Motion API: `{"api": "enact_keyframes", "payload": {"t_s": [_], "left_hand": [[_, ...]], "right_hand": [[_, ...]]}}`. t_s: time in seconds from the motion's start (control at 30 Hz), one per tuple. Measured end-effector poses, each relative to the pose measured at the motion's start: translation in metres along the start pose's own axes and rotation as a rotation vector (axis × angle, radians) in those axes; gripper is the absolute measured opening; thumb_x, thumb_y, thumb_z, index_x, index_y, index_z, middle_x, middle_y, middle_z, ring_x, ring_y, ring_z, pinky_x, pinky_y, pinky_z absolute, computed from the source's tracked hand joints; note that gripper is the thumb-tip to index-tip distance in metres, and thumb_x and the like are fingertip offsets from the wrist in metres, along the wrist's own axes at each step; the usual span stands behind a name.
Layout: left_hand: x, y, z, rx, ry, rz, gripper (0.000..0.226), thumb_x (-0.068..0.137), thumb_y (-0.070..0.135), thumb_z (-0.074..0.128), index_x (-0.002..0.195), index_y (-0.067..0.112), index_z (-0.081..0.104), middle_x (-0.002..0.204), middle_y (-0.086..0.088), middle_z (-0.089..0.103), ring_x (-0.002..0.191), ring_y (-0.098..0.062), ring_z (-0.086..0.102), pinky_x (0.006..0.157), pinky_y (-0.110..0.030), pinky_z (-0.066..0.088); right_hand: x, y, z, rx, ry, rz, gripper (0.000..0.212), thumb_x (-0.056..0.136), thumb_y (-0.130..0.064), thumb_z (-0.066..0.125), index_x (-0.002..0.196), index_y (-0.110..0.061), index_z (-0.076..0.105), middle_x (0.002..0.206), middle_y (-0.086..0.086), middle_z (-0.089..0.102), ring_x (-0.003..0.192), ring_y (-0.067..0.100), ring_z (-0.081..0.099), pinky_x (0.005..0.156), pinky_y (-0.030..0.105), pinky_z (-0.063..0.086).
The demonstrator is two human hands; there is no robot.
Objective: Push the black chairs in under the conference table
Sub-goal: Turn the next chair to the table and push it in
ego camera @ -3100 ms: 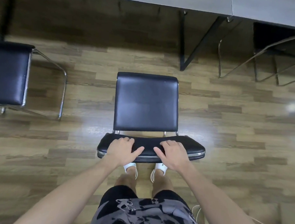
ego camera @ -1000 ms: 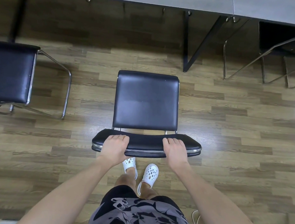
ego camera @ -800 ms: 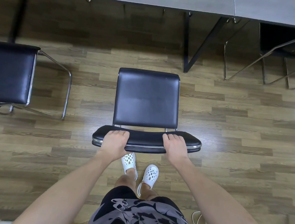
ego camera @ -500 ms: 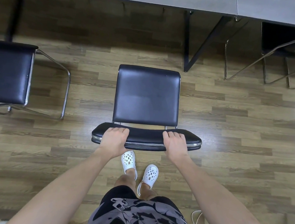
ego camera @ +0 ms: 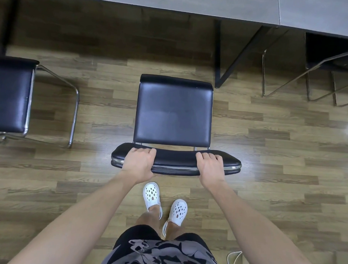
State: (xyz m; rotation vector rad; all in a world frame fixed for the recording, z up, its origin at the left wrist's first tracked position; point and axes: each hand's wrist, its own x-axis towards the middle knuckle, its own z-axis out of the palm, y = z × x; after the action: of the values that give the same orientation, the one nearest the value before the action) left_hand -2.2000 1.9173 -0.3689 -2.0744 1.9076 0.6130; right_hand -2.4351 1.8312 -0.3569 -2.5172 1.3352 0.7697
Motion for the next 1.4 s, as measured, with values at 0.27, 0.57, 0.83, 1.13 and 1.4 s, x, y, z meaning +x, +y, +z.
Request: {"api": "enact_keyframes", "payload": {"t_s": [0.27, 0.57, 0.83, 1.13, 1.4], "left_hand": [[0.014, -0.006, -0.004, -0.008, 0.016, -0.006, 0.058, 0.073, 0.06, 0.067, 0.112, 0.021, 0.05, 0.104, 0.006, 0.065, 0.098, -0.018, 0.062, 0.088, -0.032, 0.04], [0.037, -0.015, -0.017, 0.005, 0.054, 0.003, 0.056, 0.073, 0.059, 0.066, 0.11, 0.021, 0.05, 0.105, 0.005, 0.066, 0.099, -0.02, 0.062, 0.087, -0.033, 0.041], [0.058, -0.02, -0.031, 0.017, 0.051, -0.004, 0.053, 0.073, 0.056, 0.068, 0.109, 0.022, 0.05, 0.103, 0.005, 0.066, 0.099, -0.019, 0.061, 0.085, -0.034, 0.04], [0.086, -0.026, -0.049, 0.017, 0.068, 0.004, 0.059, 0.072, 0.067, 0.063, 0.107, 0.022, 0.05, 0.103, 0.005, 0.067, 0.098, -0.02, 0.062, 0.085, -0.034, 0.041], [0.107, -0.028, -0.068, 0.03, 0.062, -0.018, 0.059, 0.073, 0.068, 0.063, 0.106, 0.022, 0.049, 0.107, 0.005, 0.065, 0.101, -0.021, 0.061, 0.087, -0.034, 0.04]], "right_hand": [[0.013, 0.0, -0.007, 0.007, 0.003, 0.023, 0.057, 0.063, -0.005, 0.075, 0.113, -0.017, 0.048, 0.102, 0.0, 0.06, 0.099, 0.023, 0.056, 0.094, 0.038, 0.035], [0.038, 0.007, -0.019, -0.015, 0.012, 0.034, 0.058, 0.061, -0.005, 0.075, 0.11, -0.019, 0.048, 0.101, -0.001, 0.061, 0.097, 0.023, 0.057, 0.088, 0.036, 0.036], [0.061, 0.013, -0.034, -0.023, 0.003, 0.01, 0.054, 0.069, -0.012, 0.076, 0.113, -0.019, 0.045, 0.106, -0.001, 0.06, 0.101, 0.023, 0.056, 0.087, 0.036, 0.035], [0.088, 0.025, -0.051, -0.037, -0.008, -0.014, 0.054, 0.071, -0.012, 0.074, 0.115, -0.017, 0.045, 0.107, 0.0, 0.06, 0.099, 0.023, 0.056, 0.082, 0.035, 0.035], [0.111, 0.033, -0.069, -0.045, 0.003, -0.022, 0.052, 0.071, -0.013, 0.074, 0.113, -0.017, 0.044, 0.105, 0.002, 0.06, 0.098, 0.024, 0.056, 0.083, 0.035, 0.036]]}}
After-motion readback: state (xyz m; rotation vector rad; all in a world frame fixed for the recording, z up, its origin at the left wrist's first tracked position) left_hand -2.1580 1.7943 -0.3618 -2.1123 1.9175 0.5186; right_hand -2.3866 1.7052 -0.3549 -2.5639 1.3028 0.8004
